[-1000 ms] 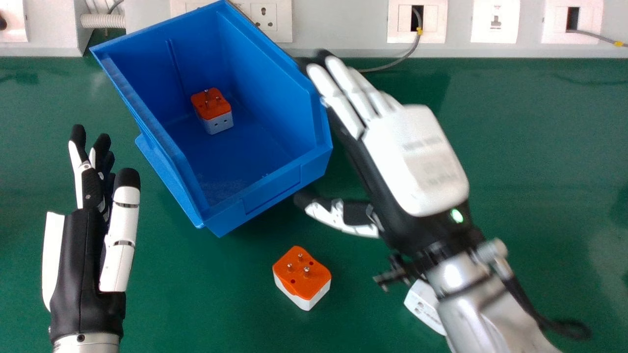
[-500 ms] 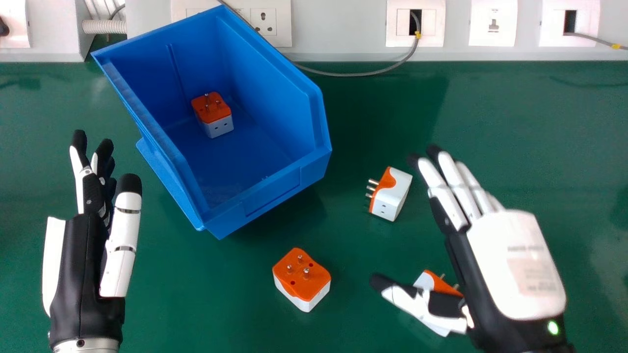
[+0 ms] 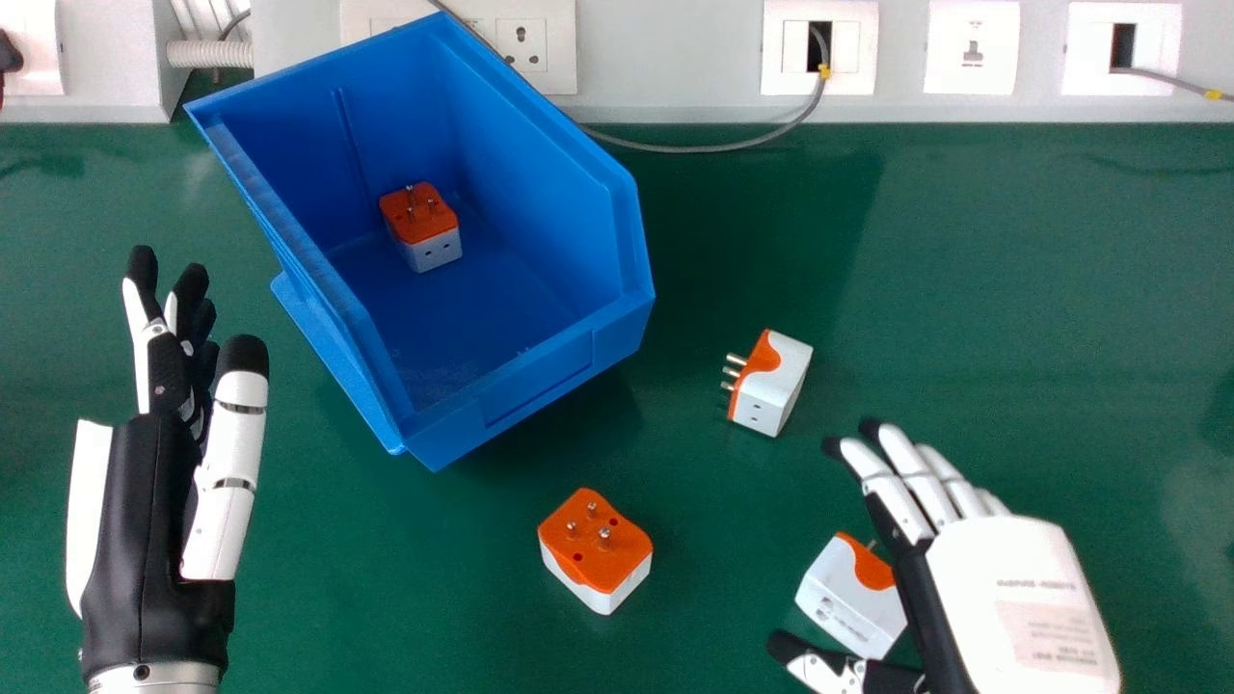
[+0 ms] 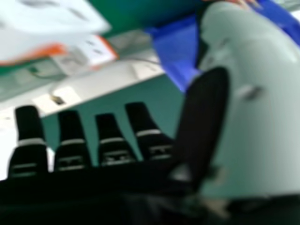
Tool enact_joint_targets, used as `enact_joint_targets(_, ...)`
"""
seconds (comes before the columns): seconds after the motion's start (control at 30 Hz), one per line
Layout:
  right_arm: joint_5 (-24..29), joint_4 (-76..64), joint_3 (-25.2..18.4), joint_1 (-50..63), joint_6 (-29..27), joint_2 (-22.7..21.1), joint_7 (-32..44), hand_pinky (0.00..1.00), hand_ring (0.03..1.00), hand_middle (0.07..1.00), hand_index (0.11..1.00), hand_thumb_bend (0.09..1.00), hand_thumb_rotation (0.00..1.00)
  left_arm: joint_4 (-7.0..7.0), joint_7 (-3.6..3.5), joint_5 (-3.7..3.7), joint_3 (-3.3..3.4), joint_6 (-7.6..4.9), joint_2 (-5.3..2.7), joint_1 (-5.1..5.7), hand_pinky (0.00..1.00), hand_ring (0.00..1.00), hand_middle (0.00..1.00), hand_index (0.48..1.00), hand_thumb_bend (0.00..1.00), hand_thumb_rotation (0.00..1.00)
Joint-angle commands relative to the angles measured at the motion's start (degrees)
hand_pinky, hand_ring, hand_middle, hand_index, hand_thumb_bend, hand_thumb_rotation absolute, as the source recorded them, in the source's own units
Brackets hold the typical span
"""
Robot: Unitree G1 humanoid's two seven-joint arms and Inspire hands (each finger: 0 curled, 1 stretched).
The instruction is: Pick all objects and put in blue box
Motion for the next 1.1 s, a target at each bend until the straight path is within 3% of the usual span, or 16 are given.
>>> enact_joint_targets(0.0, -0.69, 0.91, 0.19, -1.34, 0.77, 0.47, -1.63, 0.72, 0.851, 0.893, 0.836, 0.487, 0.37, -0.89, -0.17, -0.24, 0.43, -0.83, 0.65, -0.16, 1.00, 1.00, 1.00, 0.994, 0.34, 0.88)
enact_joint_targets(0.07, -0.75, 2.27, 0.32, -2.04, 1.43, 0.72, -1.92, 0.71, 0.846, 0.888, 0.837, 0.496, 0.38, -0.72, -0.43, -0.88, 0.57, -0.89, 0.65, -0.25, 1.00, 1.00, 1.00, 0.990, 0.34, 0.87)
enact_joint_targets(0.2, -0.50, 4.47, 0.56, -3.30, 2.60, 0.73, -2.40, 0.71, 0.831, 0.874, 0.835, 0.496, 0.38, -0.86, -0.62, -0.82, 0.82, -0.47, 0.71, -0.27, 1.00, 1.00, 1.00, 0.991, 0.30, 0.86)
enact_joint_targets(0.3, -0.39, 5.94, 0.74, -4.17, 3.89, 0.95, -2.28, 0.70, 0.821, 0.866, 0.835, 0.493, 0.40, -0.33, -0.97, -0.93, 1.06, -0.98, 1.01, -0.50, 1.00, 1.00, 1.00, 0.990, 0.31, 0.85)
enact_joint_targets(0.37, -0.41, 6.70, 0.91, -4.70, 4.93, 1.23, -2.10, 0.70, 0.816, 0.861, 0.833, 0.492, 0.41, -0.28, -1.14, -1.33, 1.16, -0.88, 1.00, -0.60, 1.00, 1.00, 1.00, 0.985, 0.32, 0.85)
enact_joint_targets(0.43, -0.45, 7.27, 1.10, -5.17, 5.88, 1.45, -1.86, 0.69, 0.809, 0.853, 0.826, 0.491, 0.42, -0.25, -0.94, -1.03, 1.30, -0.87, 1.06, -0.65, 1.00, 1.00, 1.00, 0.984, 0.32, 0.85)
enact_joint_targets(0.5, -0.13, 7.88, 1.17, -5.77, 6.66, 1.68, -1.59, 0.68, 0.808, 0.853, 0.827, 0.483, 0.44, -0.32, -1.08, -1.27, 1.33, -0.81, 1.11, -0.70, 1.00, 1.00, 1.00, 0.983, 0.33, 0.84)
enact_joint_targets(0.53, 0.22, 8.18, 1.11, -6.12, 6.93, 1.77, -1.43, 0.68, 0.804, 0.850, 0.825, 0.484, 0.43, -0.46, -1.01, -0.93, 1.34, -0.75, 1.18, -0.65, 1.00, 1.00, 1.00, 0.984, 0.33, 0.83)
enact_joint_targets(0.77, 1.44, 10.19, 0.90, -8.43, 7.86, 1.87, -1.27, 0.66, 0.784, 0.836, 0.812, 0.490, 0.38, -0.82, -1.92, -2.24, 1.41, -0.26, 1.33, -0.63, 1.00, 1.00, 1.00, 0.993, 0.33, 0.84)
enact_joint_targets(0.93, 1.22, 11.00, 1.55, -9.55, 10.25, 1.90, 1.66, 0.67, 0.789, 0.839, 0.810, 0.480, 0.41, -1.55, -1.73, -1.57, 1.44, 0.19, 1.28, -0.40, 1.00, 1.00, 1.00, 0.989, 0.33, 0.85)
enact_joint_targets(1.07, 0.77, 12.40, 2.35, -10.73, 12.09, 2.11, 2.65, 0.67, 0.793, 0.838, 0.806, 0.479, 0.41, -1.38, -2.17, -2.41, 1.38, -0.06, 1.18, -0.64, 1.00, 1.00, 1.00, 0.993, 0.31, 0.85)
